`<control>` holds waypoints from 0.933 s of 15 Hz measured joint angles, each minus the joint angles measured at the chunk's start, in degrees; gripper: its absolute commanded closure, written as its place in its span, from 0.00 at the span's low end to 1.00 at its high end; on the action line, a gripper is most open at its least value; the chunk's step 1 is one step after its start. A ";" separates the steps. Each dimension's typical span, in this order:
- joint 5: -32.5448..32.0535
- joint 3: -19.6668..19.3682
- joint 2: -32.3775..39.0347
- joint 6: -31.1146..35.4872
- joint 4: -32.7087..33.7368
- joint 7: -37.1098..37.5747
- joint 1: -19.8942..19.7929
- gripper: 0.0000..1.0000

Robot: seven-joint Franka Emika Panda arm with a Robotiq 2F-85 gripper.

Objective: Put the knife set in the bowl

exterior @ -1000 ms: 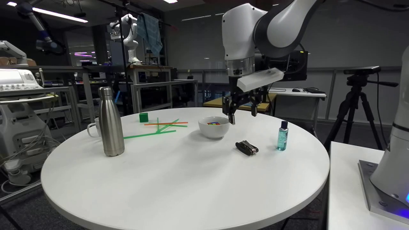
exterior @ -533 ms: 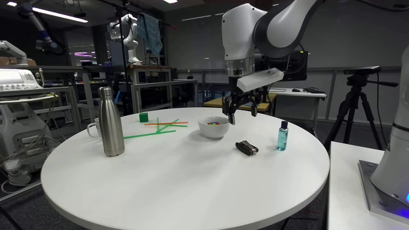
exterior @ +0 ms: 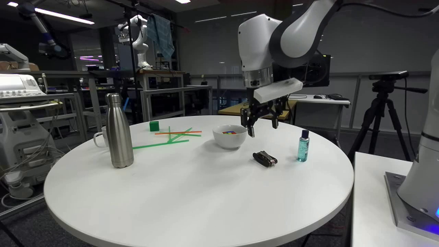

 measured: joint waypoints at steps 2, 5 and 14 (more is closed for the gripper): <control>0.20 -0.85 1.12 0.72 0.32 0.00 0.00 0.00; 0.48 -2.22 3.29 3.26 0.74 -0.10 0.00 0.00; 7.38 -4.32 8.24 7.95 1.33 -8.42 0.00 0.00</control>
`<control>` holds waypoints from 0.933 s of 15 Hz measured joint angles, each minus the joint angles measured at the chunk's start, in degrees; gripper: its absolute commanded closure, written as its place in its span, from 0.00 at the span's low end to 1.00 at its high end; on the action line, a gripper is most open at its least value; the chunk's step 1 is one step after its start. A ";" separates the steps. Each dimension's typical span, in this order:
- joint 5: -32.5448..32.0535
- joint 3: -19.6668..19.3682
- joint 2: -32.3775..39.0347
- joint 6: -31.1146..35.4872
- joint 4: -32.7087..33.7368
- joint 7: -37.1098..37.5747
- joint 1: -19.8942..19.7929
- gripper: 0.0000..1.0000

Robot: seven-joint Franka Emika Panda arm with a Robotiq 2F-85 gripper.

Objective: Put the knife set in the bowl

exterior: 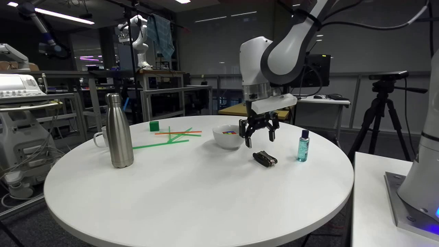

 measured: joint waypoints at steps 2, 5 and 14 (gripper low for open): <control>1.24 -0.07 0.43 -0.01 0.00 -1.18 0.01 0.00; 2.80 -0.16 0.90 -0.11 -0.03 -2.87 0.01 0.00; 4.81 -1.66 0.95 -2.07 -1.39 -4.74 0.01 0.00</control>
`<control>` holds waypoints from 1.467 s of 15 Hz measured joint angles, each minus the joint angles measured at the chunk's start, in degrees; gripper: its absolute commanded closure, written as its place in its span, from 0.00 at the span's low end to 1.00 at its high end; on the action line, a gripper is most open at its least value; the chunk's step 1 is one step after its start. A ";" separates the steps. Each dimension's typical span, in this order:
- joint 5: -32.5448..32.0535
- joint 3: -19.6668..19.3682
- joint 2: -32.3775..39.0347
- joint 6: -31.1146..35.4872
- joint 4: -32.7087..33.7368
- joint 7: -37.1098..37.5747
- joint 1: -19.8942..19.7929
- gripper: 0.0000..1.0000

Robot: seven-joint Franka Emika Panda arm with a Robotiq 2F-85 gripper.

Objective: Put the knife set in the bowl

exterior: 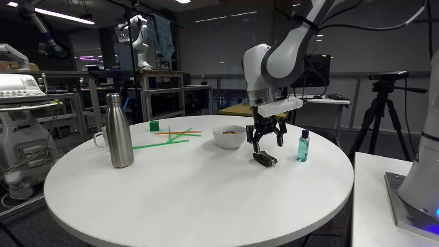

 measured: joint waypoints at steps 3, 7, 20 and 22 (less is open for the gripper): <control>-0.01 -0.79 0.01 -0.19 -0.73 -2.65 0.00 0.00; -0.03 -1.09 0.21 -0.19 -1.11 -6.93 0.00 0.00; 7.01 -1.16 1.95 2.76 -1.06 -15.63 -0.03 0.00; 7.14 -1.22 2.50 2.86 -0.89 -16.32 -0.03 0.00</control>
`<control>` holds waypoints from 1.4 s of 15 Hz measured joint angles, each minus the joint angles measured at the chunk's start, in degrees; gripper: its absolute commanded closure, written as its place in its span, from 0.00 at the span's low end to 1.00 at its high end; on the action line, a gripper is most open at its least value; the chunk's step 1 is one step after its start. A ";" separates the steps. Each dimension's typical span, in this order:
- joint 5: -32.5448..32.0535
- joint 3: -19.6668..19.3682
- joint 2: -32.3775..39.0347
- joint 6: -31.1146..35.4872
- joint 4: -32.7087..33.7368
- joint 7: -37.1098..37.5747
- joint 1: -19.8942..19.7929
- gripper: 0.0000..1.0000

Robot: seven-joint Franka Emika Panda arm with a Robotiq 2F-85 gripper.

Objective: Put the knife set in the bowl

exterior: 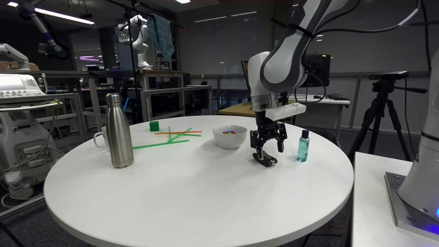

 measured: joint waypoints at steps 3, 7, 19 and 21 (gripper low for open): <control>-0.03 -0.18 1.27 0.52 0.39 -1.27 0.00 0.00; -1.06 -0.58 1.91 4.69 0.46 -1.53 0.30 0.00; -3.35 -2.85 1.99 11.16 0.46 -0.97 1.25 0.00; -3.28 -3.42 2.04 11.16 0.46 -0.79 1.25 0.00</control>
